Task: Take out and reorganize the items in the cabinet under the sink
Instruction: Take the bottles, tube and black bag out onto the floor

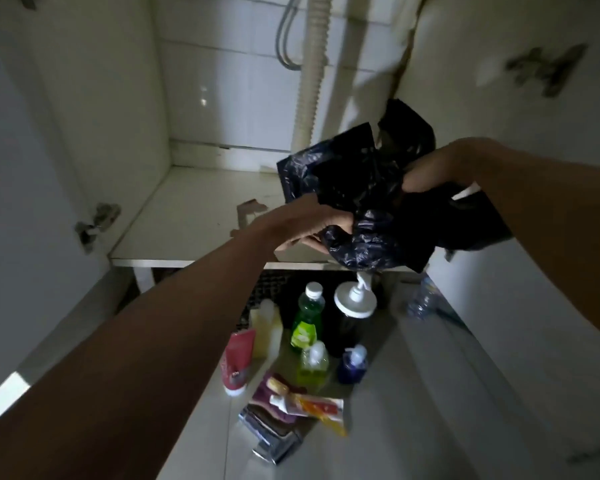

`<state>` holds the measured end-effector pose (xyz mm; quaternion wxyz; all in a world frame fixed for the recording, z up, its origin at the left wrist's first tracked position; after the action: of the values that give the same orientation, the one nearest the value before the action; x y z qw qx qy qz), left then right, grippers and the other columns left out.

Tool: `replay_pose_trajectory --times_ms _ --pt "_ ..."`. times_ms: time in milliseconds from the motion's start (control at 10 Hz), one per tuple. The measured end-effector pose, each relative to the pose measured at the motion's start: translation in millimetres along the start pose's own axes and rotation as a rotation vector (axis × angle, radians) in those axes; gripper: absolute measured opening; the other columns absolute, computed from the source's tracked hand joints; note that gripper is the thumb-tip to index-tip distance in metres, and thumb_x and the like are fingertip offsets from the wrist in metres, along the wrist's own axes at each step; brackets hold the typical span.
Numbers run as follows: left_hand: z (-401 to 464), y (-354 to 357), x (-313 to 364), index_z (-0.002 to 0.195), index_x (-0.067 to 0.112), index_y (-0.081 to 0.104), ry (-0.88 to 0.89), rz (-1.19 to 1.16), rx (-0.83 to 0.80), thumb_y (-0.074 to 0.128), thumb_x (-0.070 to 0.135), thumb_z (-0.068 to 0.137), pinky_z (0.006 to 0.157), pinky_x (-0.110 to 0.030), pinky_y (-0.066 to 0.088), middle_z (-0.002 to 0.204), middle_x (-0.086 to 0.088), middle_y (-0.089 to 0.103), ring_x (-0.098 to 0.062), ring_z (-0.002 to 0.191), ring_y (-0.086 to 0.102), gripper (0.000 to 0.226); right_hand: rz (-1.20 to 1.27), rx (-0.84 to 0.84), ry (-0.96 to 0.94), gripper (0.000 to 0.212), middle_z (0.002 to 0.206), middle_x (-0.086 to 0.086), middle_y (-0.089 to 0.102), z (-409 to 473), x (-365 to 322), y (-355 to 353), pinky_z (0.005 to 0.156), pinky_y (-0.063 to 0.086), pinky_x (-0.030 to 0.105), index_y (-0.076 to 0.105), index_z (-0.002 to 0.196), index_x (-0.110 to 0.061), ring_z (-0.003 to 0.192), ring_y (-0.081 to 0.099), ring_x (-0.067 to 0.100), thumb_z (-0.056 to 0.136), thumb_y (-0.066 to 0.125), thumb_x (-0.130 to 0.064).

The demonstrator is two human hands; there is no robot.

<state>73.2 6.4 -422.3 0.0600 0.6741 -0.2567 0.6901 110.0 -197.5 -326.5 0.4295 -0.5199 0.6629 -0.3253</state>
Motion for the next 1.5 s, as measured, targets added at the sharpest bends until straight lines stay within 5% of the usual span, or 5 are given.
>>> replay_pose_trajectory --times_ms 200,300,700,1000,1500 --pt "13.2 80.7 -22.2 0.105 0.009 0.074 -0.076 0.041 -0.238 0.078 0.014 0.069 0.09 -0.041 0.058 0.105 -0.01 0.075 -0.025 0.099 0.071 0.036 0.192 -0.316 0.181 0.022 0.096 0.016 0.075 -49.9 67.8 71.2 0.069 0.06 0.03 0.081 0.08 -0.009 0.077 0.072 0.024 0.093 0.063 -0.012" --pt "19.8 112.3 -28.4 0.094 0.008 0.074 -0.084 0.191 -0.308 0.08 0.017 0.064 0.081 -0.038 0.06 0.097 -0.015 0.075 -0.033 0.093 0.072 0.032 0.277 -0.156 0.245 0.018 0.098 0.003 0.065 -48.5 109.0 107.1 0.057 0.052 0.022 0.071 0.099 -0.012 0.074 0.06 0.015 0.097 0.056 -0.004" --pt "55.2 216.8 -123.3 0.111 0.0 0.061 -0.02 0.813 -0.347 0.074 0.012 0.077 0.071 -0.032 0.053 0.113 -0.02 0.063 -0.033 0.098 0.065 0.038 0.694 -0.221 0.43 0.027 0.115 0.029 0.066 33.8 233.7 298.0 0.098 0.051 0.057 0.067 0.117 0.004 0.105 0.065 0.046 0.09 0.067 0.001" --pt "85.4 270.0 -196.2 0.157 0.021 -0.002 0.165 1.061 -0.458 0.076 0.008 0.078 0.098 -0.052 0.047 0.158 -0.022 0.014 -0.046 0.128 0.044 0.112 0.382 -0.296 0.429 0.042 0.148 0.019 0.048 53.1 217.8 320.3 0.115 0.033 0.038 0.049 0.14 0.003 0.14 0.042 0.033 0.1 0.053 -0.01" --pt "76.9 256.7 -184.7 0.157 0.026 0.008 0.108 1.149 -0.52 0.069 0.011 0.083 0.095 -0.047 0.048 0.149 -0.024 0.025 -0.044 0.128 0.04 0.097 0.06 -0.547 0.458 0.099 0.156 0.008 0.036 46.8 202.4 296.7 0.113 0.037 0.041 0.032 0.155 -0.015 0.138 0.041 0.031 0.076 0.08 -0.054"
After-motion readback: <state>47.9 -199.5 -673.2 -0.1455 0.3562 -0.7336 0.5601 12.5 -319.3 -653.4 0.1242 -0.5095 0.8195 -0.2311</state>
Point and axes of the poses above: each hand's wrist, its own z-axis towards the middle knuckle, its own y-axis out of the palm, x = y × z, the point moved 4 cm from there along z, towards the middle knuckle
